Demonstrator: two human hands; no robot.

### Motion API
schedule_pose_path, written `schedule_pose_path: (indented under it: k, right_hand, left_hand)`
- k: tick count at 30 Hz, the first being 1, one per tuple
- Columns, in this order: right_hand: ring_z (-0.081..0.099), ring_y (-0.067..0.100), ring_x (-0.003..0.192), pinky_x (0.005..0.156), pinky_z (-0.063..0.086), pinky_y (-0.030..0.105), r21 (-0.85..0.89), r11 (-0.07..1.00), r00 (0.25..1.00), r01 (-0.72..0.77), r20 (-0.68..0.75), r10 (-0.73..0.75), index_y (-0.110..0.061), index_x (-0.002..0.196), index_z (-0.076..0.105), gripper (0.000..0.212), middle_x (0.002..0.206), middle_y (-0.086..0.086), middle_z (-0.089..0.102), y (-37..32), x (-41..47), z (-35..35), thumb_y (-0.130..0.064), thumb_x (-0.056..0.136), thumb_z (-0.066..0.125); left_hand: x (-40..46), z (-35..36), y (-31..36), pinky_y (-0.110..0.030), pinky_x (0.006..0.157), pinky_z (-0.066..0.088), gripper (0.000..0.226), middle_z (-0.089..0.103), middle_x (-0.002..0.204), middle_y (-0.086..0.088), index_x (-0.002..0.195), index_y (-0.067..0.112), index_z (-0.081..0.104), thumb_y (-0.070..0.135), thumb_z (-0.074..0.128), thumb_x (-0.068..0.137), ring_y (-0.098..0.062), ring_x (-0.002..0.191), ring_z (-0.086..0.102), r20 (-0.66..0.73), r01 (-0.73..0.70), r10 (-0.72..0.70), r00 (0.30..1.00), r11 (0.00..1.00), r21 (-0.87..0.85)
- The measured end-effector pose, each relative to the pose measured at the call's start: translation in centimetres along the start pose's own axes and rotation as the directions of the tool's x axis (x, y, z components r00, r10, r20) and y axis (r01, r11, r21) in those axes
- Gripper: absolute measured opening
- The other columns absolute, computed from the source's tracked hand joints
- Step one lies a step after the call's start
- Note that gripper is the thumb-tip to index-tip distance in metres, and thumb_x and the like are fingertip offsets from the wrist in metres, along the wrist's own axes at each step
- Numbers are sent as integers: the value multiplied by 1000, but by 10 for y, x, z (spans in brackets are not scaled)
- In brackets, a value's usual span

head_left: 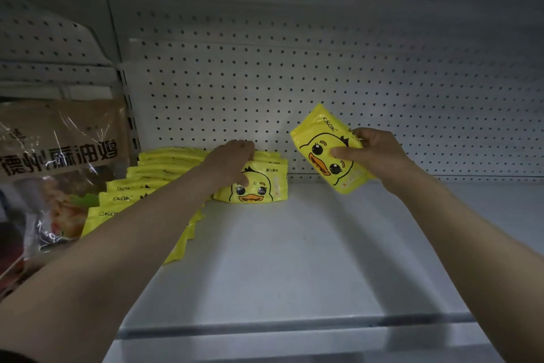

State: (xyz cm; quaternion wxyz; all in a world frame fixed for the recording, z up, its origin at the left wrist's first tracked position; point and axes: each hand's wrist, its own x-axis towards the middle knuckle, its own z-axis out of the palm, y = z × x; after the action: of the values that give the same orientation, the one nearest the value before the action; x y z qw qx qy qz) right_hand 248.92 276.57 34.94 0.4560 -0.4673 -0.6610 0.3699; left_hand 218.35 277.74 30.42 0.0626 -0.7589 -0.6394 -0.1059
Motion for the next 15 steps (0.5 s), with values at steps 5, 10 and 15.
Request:
schedule_pose_path:
  k: [5,10,15]
  right_hand:
    - [70,2,68,58,55,18,-138,987,994,82,87,-71,-16,96,71,31,87,-4,74,-5,13,25,-15,70,87]
    - [68,14,84,75,52,26,-381,908,960,171,271,-67,-22,94,73,35,88,-3,73,7,27,62,-26,64,91]
    - [61,12,99,85,48,26,-504,824,917,259,395,-47,-21,115,71,58,105,-6,68,23,36,111,-34,63,91]
  left_hand:
    - [-24,-8,-1,-38,92,41,61,46,129,-6,131,18,42,38,71,80,-25,119,42,-133,109,-115,985,993,-48]
    - [-77,-7,-10,-41,99,40,55,47,136,-8,136,19,43,51,51,92,-29,126,40,-190,224,-244,951,967,-121]
    - [-109,8,-17,-38,103,36,55,52,134,-6,131,17,50,56,44,93,-28,126,41,-200,262,-262,944,965,-26]
